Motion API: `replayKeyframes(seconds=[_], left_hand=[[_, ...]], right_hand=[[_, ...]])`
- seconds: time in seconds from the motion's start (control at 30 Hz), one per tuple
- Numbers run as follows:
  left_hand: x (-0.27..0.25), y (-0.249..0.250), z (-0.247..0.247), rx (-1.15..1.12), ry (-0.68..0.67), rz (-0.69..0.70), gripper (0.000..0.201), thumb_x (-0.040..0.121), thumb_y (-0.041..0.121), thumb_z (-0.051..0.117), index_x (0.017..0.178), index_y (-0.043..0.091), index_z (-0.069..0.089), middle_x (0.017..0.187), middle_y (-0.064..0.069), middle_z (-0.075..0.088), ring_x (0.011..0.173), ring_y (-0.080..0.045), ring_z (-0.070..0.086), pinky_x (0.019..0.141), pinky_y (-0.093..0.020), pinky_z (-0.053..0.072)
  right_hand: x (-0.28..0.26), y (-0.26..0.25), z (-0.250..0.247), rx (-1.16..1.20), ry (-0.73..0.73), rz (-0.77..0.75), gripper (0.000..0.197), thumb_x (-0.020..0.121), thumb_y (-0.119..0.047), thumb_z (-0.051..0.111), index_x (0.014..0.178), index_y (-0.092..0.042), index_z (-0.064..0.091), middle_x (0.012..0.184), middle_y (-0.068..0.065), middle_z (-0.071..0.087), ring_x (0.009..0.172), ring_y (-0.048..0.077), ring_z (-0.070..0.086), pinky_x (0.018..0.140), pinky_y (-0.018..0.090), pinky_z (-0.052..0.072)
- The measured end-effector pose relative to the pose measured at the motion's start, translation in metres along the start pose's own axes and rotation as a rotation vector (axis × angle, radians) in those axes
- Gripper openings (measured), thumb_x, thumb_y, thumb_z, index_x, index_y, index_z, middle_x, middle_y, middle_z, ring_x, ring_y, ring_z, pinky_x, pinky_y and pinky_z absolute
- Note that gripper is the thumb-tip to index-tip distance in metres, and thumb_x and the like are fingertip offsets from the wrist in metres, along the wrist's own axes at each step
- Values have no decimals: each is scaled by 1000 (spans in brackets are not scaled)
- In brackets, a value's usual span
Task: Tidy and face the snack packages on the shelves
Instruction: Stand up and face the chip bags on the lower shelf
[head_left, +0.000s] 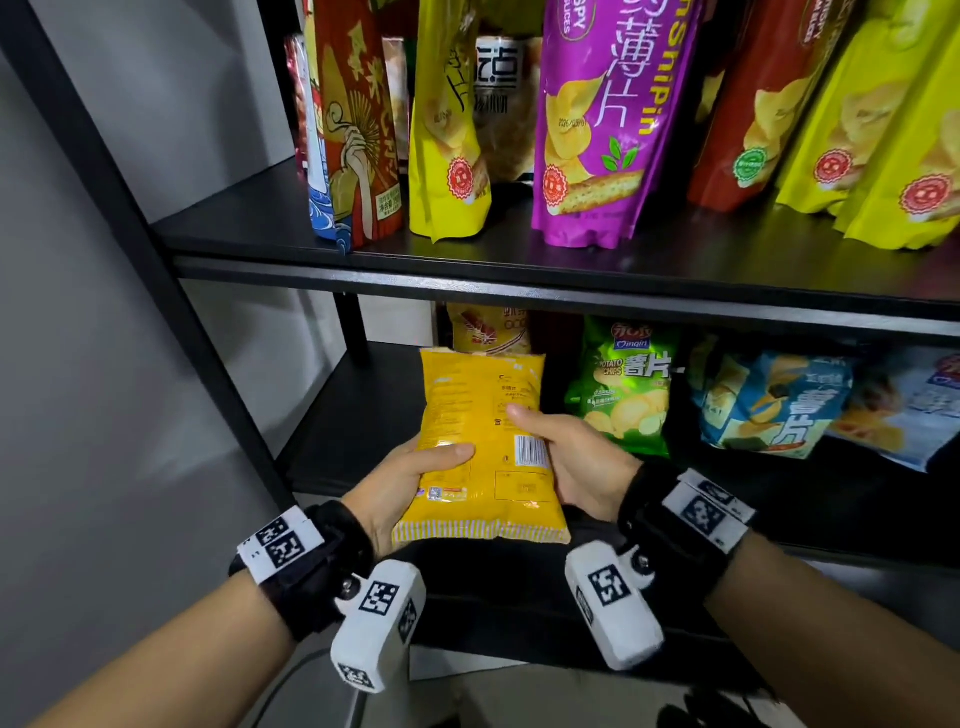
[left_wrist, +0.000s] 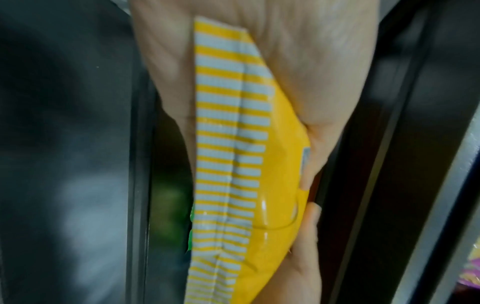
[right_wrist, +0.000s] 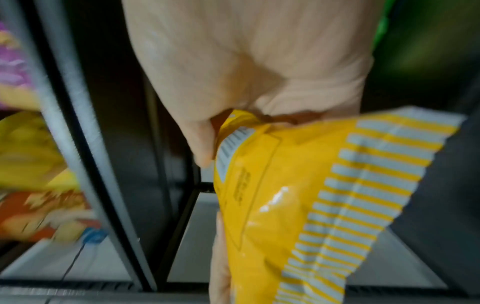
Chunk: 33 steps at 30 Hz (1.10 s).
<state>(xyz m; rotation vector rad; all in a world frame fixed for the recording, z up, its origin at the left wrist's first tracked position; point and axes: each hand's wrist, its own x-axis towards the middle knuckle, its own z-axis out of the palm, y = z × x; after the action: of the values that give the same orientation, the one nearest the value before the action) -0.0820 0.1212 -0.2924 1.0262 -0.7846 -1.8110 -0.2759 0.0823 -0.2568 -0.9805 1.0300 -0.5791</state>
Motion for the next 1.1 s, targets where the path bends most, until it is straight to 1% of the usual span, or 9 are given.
replayKeyframes(seconds=[0.07,0.27,0.37,0.5,0.6,0.7,0.87,1.0,1.1], left_hand=[[0,5,2,54,6,-23,54,87,25,73,136,8,57,128,-21,67,113,-41,67,89,-49,59],[-2,21,-1,266,115,-85,58,75,56,68,98,3,71,70,-19,69,49,-23,67,39,-24,51],[-2,21,0,226,128,-82,57,78,51,69,107,2,67,77,-17,71,56,-22,69,45,-27,55],[0,16,-5,602,324,254,51,85,19,78,127,18,49,111,-13,62,86,-20,64,77,-35,55],[1,10,-3,923,264,484,66,85,-1,74,131,34,43,114,-5,53,101,-21,58,83,-27,52],[3,-2,8,552,36,395,70,85,-9,63,139,28,38,127,-1,60,113,-17,64,86,-28,56],[14,-6,7,37,124,375,70,75,11,71,139,6,43,129,-20,64,114,-33,65,98,-48,54],[25,-7,-2,9,204,416,60,75,10,77,130,0,57,121,-23,69,110,-39,68,89,-47,57],[31,-6,-15,19,259,392,60,69,14,82,124,-1,62,114,-22,72,103,-40,71,85,-48,59]], right_hand=[[5,1,1,85,-6,34,44,97,-32,56,134,-9,58,126,18,67,118,36,63,103,55,48],[15,1,-2,160,15,178,49,96,-36,59,135,-6,57,131,23,63,126,40,56,110,51,42],[15,0,0,188,22,144,44,96,-33,59,131,-6,60,129,23,64,123,39,58,109,52,43],[14,1,4,65,246,-126,28,88,-26,72,108,-7,69,102,16,76,85,27,75,69,39,62],[13,12,11,-218,416,-384,35,83,-25,79,110,-11,61,104,6,74,92,19,71,84,42,58],[10,28,19,-361,352,-521,57,78,-23,82,127,-28,54,120,-2,65,106,16,64,94,42,54],[1,46,28,-509,174,-747,67,83,2,63,142,-27,51,154,-18,35,137,8,33,106,25,42],[-1,40,33,-359,-49,-733,62,79,11,50,123,-29,65,146,-18,49,133,3,47,96,20,45],[4,35,24,-125,106,-717,38,74,1,52,90,-21,77,119,-4,69,109,12,65,85,32,51]])
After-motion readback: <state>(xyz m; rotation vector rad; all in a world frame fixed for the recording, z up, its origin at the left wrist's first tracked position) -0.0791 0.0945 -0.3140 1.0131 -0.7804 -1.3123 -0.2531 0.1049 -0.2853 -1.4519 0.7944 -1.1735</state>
